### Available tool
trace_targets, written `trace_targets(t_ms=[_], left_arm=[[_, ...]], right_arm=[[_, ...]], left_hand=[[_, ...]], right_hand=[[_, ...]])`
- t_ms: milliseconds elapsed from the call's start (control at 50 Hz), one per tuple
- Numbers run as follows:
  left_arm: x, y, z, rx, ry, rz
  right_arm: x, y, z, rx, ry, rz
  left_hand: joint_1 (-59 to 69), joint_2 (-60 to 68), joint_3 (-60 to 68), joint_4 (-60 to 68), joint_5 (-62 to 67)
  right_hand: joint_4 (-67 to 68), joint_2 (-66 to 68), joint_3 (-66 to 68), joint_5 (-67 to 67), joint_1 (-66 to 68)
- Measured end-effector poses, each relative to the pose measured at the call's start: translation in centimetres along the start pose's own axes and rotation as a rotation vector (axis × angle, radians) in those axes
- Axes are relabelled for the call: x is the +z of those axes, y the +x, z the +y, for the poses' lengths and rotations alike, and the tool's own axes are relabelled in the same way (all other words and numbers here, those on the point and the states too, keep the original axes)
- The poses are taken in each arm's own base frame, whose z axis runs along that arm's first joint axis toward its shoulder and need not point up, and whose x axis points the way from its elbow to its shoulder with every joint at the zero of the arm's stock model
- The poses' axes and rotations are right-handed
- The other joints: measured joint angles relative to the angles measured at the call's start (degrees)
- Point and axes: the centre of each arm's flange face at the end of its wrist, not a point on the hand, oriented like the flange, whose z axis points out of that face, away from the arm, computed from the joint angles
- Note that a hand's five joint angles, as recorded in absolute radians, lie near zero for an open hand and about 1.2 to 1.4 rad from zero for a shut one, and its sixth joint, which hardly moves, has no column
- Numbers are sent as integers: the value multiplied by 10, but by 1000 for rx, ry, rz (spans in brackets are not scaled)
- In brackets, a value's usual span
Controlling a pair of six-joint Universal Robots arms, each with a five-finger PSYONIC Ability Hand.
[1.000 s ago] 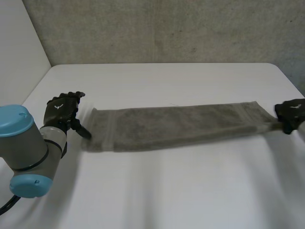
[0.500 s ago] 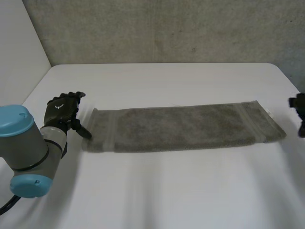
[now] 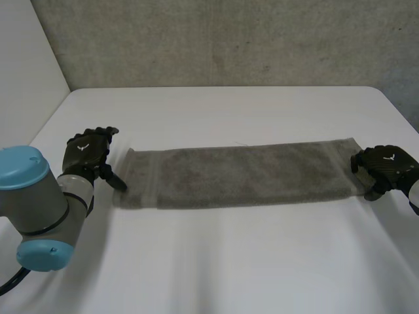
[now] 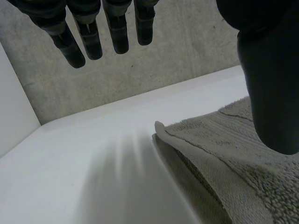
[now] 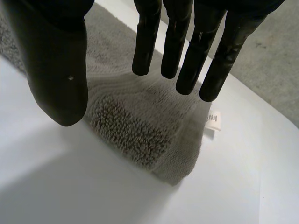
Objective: Fold the towel.
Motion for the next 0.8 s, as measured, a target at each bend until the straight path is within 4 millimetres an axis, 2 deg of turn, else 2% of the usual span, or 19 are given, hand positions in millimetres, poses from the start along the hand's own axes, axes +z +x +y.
trace_targets(t_ms=[140,280,520,660,720,800], left_arm=[[1,0,0,0,8,1],[1,0,0,1,9,1],[0,0,0,2,9,1],[0,0,0,2,7,1],[-1,0,0,1,7,0],[-1,0,-2,1,11,0]], right_arm=[[5,1,9,-16,-38,28],[9,5,15,-60,-60,65],[8,8,16,-62,-51,86],[5,12,11,-69,-41,100],[3,19,7,-78,-36,122],[-3,42,1,-99,-29,185]], left_hand=[[0,0,0,0,0],[-1,0,0,0,0],[-1,0,0,0,0],[-1,0,0,0,0],[-1,0,0,0,0],[-1,0,0,0,0]], right_hand=[[66,75,71,65,70],[380,382,375,380,367],[400,384,396,395,379],[400,384,396,395,381],[400,384,396,395,382],[400,384,396,395,382]])
